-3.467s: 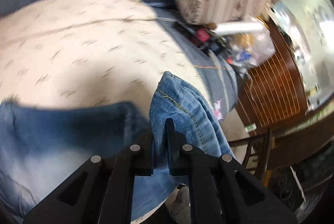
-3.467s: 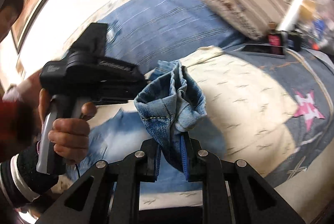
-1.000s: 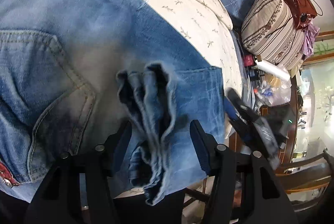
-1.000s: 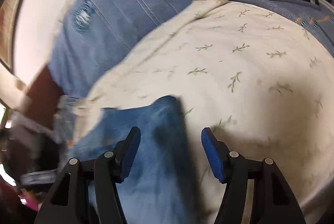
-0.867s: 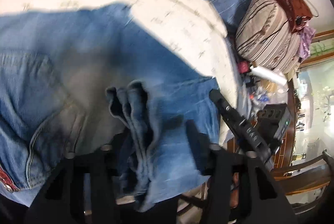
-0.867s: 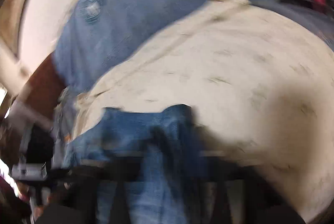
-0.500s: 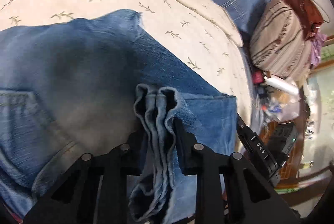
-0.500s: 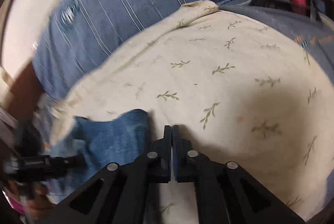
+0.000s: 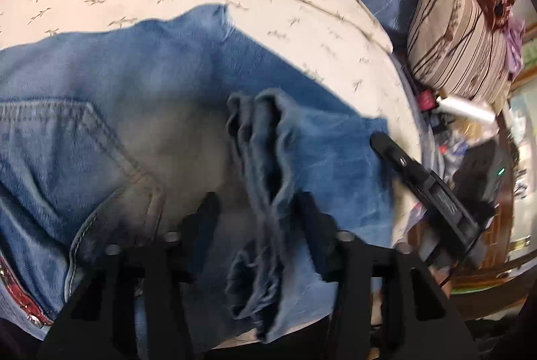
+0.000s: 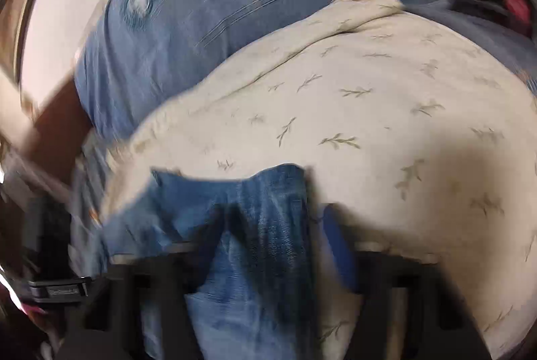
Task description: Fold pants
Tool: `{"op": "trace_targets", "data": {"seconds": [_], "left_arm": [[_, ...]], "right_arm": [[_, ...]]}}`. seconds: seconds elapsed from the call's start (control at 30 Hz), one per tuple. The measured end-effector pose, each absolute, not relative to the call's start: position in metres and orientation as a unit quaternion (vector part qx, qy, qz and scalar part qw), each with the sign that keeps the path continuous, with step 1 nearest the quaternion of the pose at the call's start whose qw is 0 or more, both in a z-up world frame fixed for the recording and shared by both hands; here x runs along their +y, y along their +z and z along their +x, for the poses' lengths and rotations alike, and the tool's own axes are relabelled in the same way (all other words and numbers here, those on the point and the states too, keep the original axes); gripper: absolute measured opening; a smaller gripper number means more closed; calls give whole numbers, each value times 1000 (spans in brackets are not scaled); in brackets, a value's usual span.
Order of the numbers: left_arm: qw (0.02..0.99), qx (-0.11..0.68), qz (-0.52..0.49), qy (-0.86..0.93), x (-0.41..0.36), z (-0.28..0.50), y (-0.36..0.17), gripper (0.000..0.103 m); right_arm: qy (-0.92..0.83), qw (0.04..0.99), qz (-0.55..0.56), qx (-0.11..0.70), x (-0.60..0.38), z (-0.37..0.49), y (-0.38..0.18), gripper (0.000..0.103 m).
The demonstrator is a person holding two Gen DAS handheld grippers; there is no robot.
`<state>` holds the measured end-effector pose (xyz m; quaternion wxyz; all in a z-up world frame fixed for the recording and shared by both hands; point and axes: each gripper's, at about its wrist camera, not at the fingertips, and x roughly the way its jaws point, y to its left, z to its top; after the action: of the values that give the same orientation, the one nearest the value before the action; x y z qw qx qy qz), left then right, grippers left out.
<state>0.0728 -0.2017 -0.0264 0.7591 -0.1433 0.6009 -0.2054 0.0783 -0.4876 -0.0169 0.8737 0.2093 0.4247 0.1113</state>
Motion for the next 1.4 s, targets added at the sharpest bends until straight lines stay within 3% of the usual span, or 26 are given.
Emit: {"op": "trace_targets", "data": {"seconds": [0.2,0.3,0.37,0.5,0.53,0.6,0.63,0.8,0.9,0.93,0.97,1.03,1.07,1.13,1.17,1.2,1.23,1.27,1.33,1.4], "left_arm": [[778,575,-116,-223,-190,56,-31,36],[780,569,-129,-227,-183,50,-14,33],[797,545,-125,-230,-186,52,3,33],[824,520,-98,-202,-207,76,12,45],[819,533,-91,-192,-213,84,7,44],[794,567,-102,-195,-221,95,-7,27],[791,572,-103,-190,-222,97,-12,27],[786,565,-156,-197,-199,99,-31,27],[769,582,-169,-204,-183,89,-23,27],[765,582,-175,-214,-177,81,-20,27],[756,585,-185,-229,-171,70,-16,30],[738,591,-201,-257,-167,50,-13,48],[731,594,-208,-264,-166,39,-14,59],[724,603,-199,-271,-175,25,-20,62],[720,614,-174,-271,-186,21,-29,60],[716,626,-157,-265,-190,22,-34,45],[711,639,-149,-253,-195,22,-40,39],[715,635,-157,-246,-194,21,-38,39],[715,630,-170,-250,-190,22,-33,39],[716,634,-162,-244,-188,24,-39,37]], "right_arm": [[105,866,234,430,-500,71,-30,20],[114,870,269,396,-511,61,-15,32],[119,870,285,384,-516,59,-11,50],[100,866,267,410,-510,74,-19,56],[97,861,260,427,-507,80,-25,55],[111,868,251,415,-504,79,-20,29],[114,872,249,406,-505,77,-16,26],[98,867,246,421,-508,78,-33,23],[106,862,265,420,-510,60,-19,34],[116,858,277,416,-511,49,-16,43],[122,856,289,412,-512,36,-15,57],[126,850,302,413,-510,13,-19,72],[126,848,305,415,-507,5,-22,72],[121,843,306,426,-501,-10,-32,72],[117,840,304,434,-497,-15,-40,71],[110,840,303,437,-497,-17,-42,68],[104,841,299,438,-496,-20,-40,48],[111,848,286,433,-495,-24,-32,16],[106,876,242,404,-489,-36,-13,16],[70,884,163,432,-475,-35,-17,26]]}}
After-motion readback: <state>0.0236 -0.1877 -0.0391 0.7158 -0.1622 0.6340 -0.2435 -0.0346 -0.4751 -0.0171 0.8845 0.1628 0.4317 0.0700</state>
